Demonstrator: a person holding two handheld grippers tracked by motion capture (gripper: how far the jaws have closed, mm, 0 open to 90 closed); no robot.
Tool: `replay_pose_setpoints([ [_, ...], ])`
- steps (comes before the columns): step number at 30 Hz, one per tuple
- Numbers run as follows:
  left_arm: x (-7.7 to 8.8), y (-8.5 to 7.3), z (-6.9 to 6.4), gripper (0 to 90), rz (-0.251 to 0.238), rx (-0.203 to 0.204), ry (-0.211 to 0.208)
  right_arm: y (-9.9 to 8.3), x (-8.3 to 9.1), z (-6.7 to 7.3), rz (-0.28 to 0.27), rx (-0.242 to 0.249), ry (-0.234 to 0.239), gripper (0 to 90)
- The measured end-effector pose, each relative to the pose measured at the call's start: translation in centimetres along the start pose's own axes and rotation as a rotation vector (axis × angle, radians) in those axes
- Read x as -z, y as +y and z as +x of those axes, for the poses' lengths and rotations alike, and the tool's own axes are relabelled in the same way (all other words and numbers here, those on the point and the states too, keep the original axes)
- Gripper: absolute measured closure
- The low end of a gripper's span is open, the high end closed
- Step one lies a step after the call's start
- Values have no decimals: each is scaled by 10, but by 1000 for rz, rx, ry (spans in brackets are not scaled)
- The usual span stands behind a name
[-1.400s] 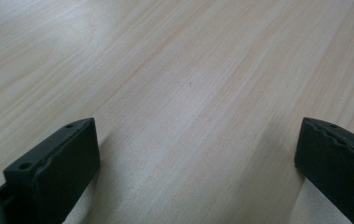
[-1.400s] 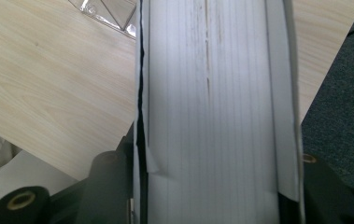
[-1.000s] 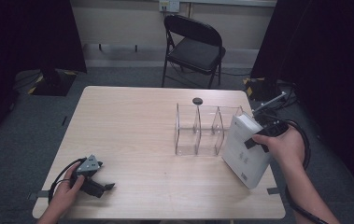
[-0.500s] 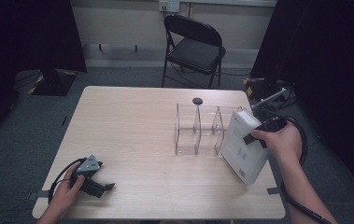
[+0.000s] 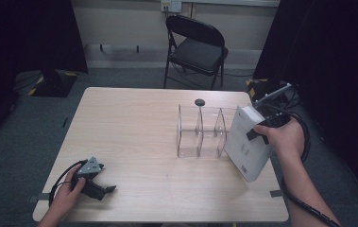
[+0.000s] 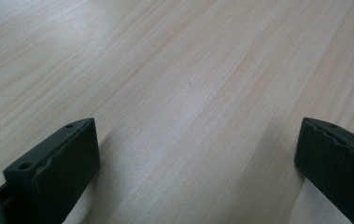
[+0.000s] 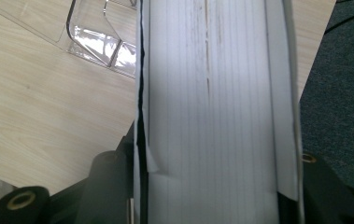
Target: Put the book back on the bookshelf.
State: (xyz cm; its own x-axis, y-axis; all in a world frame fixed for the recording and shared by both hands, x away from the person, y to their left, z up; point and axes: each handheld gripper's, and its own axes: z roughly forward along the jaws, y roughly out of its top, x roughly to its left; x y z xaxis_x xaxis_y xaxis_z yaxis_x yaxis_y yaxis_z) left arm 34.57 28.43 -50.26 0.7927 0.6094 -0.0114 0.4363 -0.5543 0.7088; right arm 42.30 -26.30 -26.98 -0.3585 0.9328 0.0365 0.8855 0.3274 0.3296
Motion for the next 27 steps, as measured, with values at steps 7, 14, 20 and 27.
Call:
replay_pose_setpoints([
  [7, 0, 0, 0, 0, 0, 0, 0, 4, -2, 0, -4, -6, -3, 521],
  [14, 0, 0, 0, 0, 0, -1, 1, 10, -3, 0, -1, -26, -12, 521],
  [20, 0, 0, 0, 0, 0, -1, 1, 12, -6, -3, -10, -37, -18, 521],
  [27, 0, 0, 0, 0, 0, -1, 1, 14, -8, -4, -10, -54, -15, 521],
])
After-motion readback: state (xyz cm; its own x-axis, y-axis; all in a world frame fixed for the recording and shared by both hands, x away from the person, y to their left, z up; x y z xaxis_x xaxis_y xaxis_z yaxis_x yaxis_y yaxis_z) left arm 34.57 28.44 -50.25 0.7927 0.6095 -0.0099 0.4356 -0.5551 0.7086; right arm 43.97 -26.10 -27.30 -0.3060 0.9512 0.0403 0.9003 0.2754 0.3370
